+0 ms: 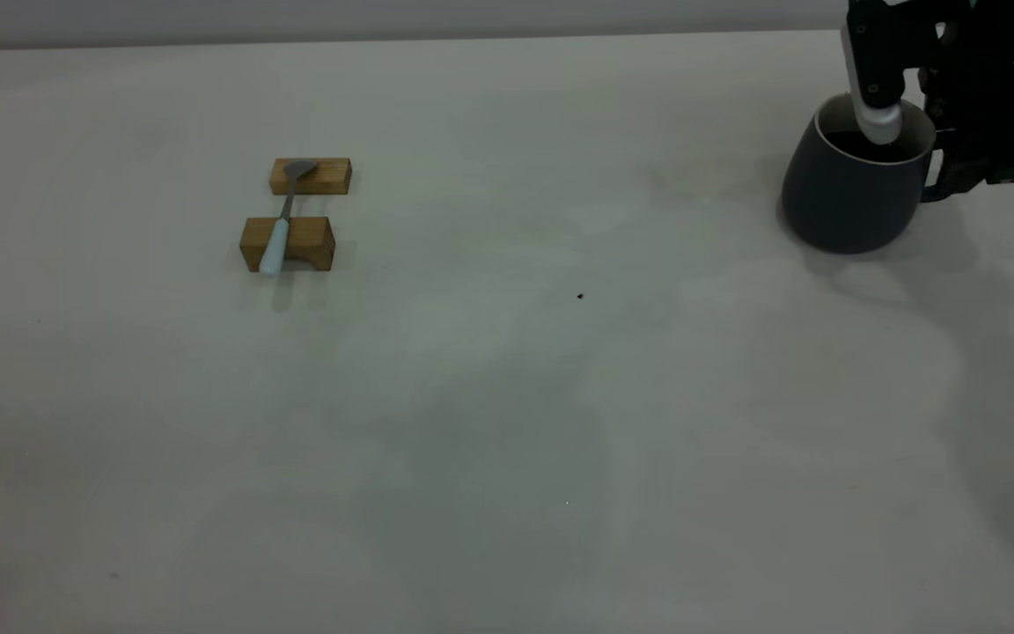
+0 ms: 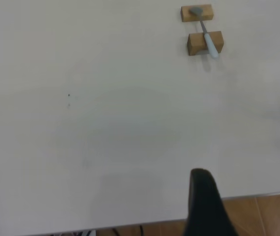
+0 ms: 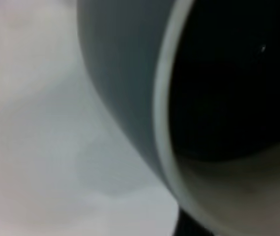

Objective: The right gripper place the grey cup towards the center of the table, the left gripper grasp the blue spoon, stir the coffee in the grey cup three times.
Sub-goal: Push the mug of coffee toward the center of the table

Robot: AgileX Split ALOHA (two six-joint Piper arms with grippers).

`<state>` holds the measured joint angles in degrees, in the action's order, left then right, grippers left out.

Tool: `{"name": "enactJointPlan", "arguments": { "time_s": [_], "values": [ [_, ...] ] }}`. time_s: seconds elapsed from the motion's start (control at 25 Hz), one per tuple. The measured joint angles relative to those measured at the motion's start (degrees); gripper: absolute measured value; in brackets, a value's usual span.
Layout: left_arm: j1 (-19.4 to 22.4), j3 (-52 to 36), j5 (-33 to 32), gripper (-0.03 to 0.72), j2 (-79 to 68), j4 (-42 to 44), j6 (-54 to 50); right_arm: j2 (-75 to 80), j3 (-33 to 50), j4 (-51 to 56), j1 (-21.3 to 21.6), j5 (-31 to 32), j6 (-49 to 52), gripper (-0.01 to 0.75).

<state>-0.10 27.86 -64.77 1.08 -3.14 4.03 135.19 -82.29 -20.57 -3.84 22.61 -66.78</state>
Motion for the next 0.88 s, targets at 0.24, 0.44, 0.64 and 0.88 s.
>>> {"name": "enactJointPlan", "arguments": {
  "time_s": [0.24, 0.44, 0.64, 0.88],
  "values": [
    [0.00, 0.00, 0.00, 0.519, 0.00, 0.00, 0.00, 0.00, 0.00, 0.17, -1.44, 0.80, 0.00, 0.303],
    [0.00, 0.00, 0.00, 0.519, 0.00, 0.00, 0.00, 0.00, -0.25, 1.93, -3.31, 2.23, 0.12, 0.195],
    [0.00, 0.00, 0.00, 0.519, 0.00, -0.04, 0.00, 0.00, -0.56, 5.68, -4.65, 3.82, 2.66, 0.187],
    [0.00, 0.00, 0.00, 0.519, 0.00, -0.04, 0.00, -0.11, -0.56, 8.67, -8.61, 5.34, 8.63, 0.186]
  ]
}}
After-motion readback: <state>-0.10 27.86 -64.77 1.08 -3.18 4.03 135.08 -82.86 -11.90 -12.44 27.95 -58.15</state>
